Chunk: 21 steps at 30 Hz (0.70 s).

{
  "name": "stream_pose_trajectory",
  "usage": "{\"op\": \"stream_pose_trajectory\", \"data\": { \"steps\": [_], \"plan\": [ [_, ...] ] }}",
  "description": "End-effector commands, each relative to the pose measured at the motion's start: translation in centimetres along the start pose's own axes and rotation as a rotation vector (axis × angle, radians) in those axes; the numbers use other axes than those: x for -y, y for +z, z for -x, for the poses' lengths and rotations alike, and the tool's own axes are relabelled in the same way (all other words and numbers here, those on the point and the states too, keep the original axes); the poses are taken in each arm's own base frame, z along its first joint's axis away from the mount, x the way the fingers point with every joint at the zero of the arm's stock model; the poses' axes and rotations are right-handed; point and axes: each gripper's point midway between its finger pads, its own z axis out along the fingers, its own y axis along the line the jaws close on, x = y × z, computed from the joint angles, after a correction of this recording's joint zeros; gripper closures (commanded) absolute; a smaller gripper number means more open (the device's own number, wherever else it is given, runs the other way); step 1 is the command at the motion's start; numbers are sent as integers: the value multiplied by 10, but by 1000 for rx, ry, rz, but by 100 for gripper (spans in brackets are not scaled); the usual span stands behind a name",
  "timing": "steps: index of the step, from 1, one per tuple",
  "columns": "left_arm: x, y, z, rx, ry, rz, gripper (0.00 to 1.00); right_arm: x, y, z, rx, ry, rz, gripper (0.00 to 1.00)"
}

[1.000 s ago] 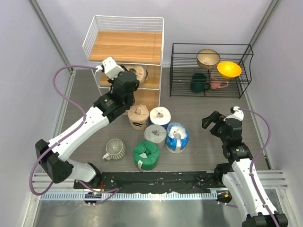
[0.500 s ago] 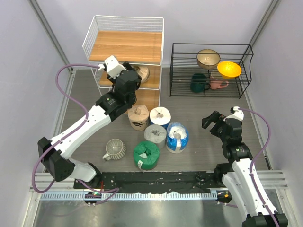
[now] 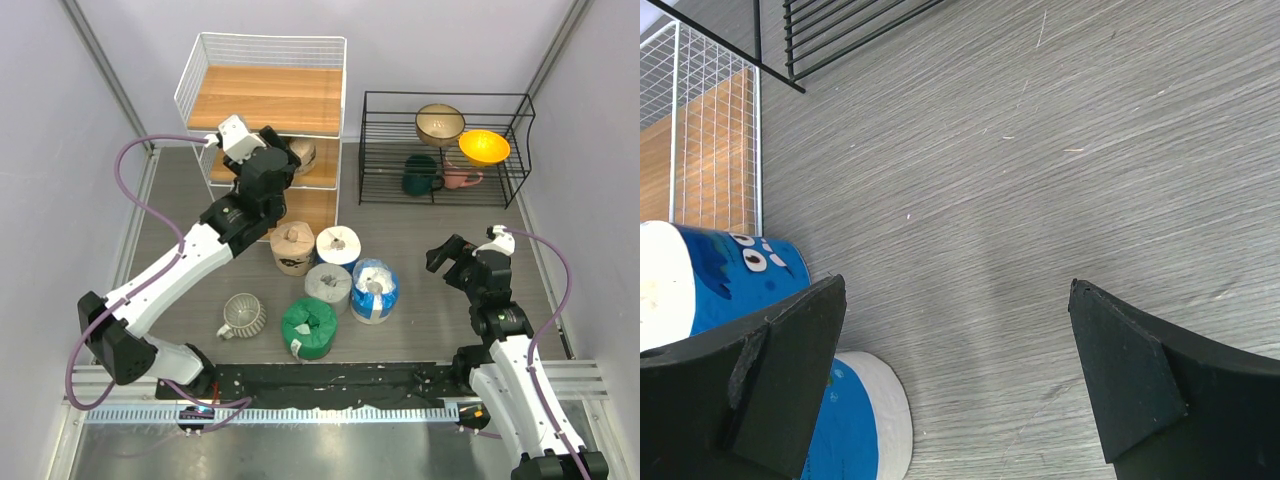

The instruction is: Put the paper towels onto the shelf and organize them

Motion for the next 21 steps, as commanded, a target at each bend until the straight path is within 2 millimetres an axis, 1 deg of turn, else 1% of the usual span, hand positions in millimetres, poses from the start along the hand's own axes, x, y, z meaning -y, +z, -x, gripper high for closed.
{"op": "stream_pose_trajectory", "data": {
  "steps": [1, 10, 14, 16, 18, 19, 21],
  "plan": [
    [11, -9, 38, 65, -91, -39, 36, -8, 0, 11, 35, -12, 32, 1],
    [9, -12, 41, 65, -95, -47, 37, -8, 0, 10, 33, -12, 32, 1],
    [6, -16, 44, 61, -100, -55, 36, -8, 0, 9, 30, -14, 32, 1],
    [1, -22, 47, 57, -103, -68, 34, -9, 0, 10, 31, -13, 33, 1],
    [-4, -28, 46, 43, -102, -85, 31, -8, 0, 9, 30, -14, 34, 1],
    [-13, -36, 49, 44, -109, -93, 30, -8, 1, 10, 32, -14, 31, 1],
    [-23, -43, 54, 47, -116, -100, 27, -8, 1, 10, 29, -15, 30, 1]
  ]
}}
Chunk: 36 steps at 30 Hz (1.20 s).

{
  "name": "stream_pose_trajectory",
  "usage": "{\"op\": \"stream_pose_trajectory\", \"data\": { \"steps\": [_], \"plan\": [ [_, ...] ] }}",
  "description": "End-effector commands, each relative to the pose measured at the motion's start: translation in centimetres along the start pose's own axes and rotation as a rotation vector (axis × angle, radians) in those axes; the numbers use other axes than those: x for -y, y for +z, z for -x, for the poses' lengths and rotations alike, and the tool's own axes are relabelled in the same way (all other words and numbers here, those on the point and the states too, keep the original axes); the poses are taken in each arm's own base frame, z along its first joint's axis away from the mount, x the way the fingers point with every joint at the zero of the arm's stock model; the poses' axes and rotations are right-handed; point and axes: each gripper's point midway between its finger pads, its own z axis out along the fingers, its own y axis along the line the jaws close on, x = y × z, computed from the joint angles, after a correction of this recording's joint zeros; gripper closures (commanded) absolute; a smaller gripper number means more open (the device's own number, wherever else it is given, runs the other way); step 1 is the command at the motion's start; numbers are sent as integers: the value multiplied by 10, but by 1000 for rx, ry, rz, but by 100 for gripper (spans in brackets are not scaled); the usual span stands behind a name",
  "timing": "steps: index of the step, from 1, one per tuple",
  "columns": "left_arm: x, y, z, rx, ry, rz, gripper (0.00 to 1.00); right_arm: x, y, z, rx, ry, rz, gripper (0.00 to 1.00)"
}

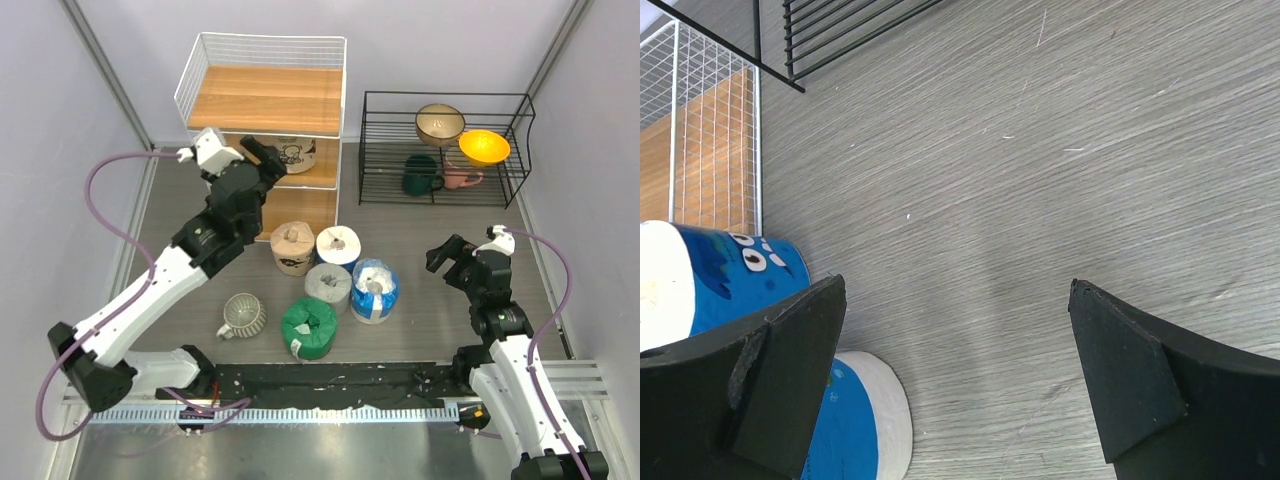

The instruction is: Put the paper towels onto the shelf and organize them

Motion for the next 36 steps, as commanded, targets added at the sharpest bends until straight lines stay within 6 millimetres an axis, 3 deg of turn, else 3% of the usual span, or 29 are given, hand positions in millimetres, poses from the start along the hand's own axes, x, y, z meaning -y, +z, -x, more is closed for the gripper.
{"op": "stream_pose_trajectory", "data": {
  "steps": [1, 6, 9, 18, 21, 28, 36],
  "plan": [
    [-21, -28, 31, 40, -58, -38, 26, -8, 1, 9, 28, -17, 30, 1],
    [-55, -50, 26, 2, -35, -15, 20, -8, 1, 9, 27, -15, 34, 1],
    [-74, -57, 0, -91, 13, 7, 14, -9, 1, 9, 30, -14, 37, 1],
    [-109, -58, -125, -394, -2, 50, 3, -9, 2, 9, 22, -21, 34, 1],
    [-113, -55, -151, -446, 7, 66, 2, -9, 1, 9, 23, -14, 35, 1],
    [-126, -50, -175, -497, 63, 130, 0, -8, 1, 8, 21, -8, 32, 1],
    [-130, -46, -182, -500, 78, 162, 1, -9, 0, 9, 20, 0, 34, 1]
  ]
}}
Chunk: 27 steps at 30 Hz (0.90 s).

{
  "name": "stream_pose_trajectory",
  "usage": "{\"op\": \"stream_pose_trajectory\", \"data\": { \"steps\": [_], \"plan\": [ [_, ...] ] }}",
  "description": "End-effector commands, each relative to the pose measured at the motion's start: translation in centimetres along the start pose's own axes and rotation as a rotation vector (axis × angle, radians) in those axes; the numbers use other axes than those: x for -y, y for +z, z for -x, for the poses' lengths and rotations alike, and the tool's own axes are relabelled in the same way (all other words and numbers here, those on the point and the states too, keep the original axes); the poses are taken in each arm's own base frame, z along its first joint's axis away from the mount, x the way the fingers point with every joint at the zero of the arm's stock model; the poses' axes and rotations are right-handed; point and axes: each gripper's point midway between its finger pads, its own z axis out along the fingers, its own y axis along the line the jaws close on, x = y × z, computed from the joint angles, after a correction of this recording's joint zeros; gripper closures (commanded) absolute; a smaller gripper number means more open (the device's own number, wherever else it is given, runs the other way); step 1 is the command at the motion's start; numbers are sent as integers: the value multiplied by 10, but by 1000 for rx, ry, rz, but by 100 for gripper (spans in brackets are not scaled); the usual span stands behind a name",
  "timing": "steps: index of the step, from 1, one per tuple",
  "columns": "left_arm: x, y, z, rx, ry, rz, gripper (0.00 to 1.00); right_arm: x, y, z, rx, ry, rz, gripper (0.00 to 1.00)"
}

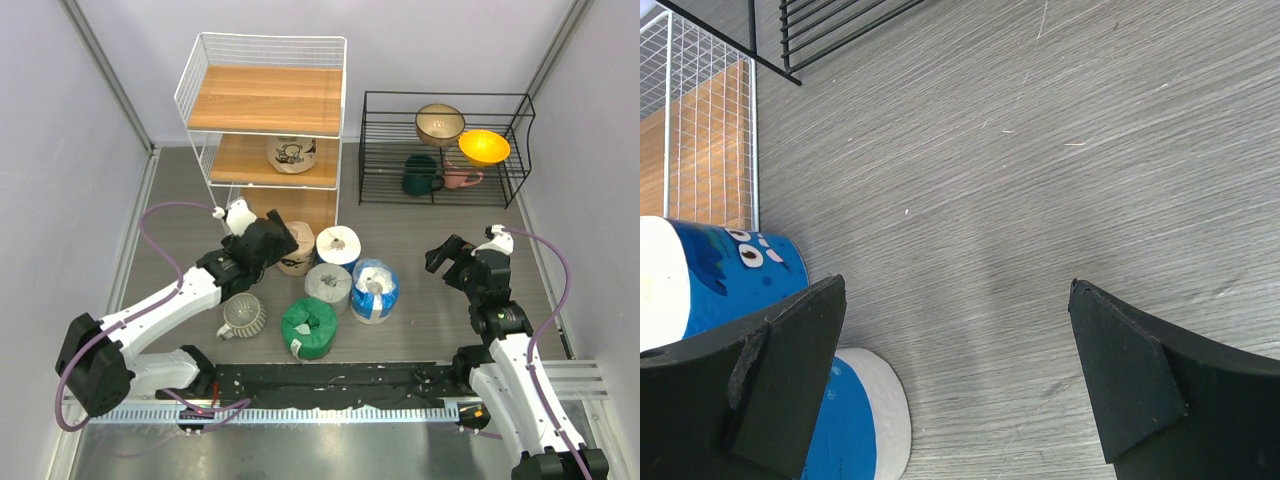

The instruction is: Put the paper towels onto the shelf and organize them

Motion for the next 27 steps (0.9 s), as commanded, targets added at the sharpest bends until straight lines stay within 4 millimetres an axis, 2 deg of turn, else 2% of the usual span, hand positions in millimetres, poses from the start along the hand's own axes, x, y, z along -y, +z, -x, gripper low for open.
{"op": "stream_pose_trajectory", "data": {
  "steps": [1, 6, 17, 27],
  "plan": [
    [12, 2, 10, 20, -28, -3, 1, -10, -1, 13, 37, 1, 33, 1],
    [6, 11, 1, -1, -23, 36, 2, -10, -2, 12, 36, 5, 35, 1],
    [-9, 26, 0, -12, -63, 63, 4, -9, -2, 12, 35, 4, 25, 1],
    [-9, 39, -11, -54, -64, 59, 7, -6, -1, 11, 31, 3, 12, 1]
  ]
}}
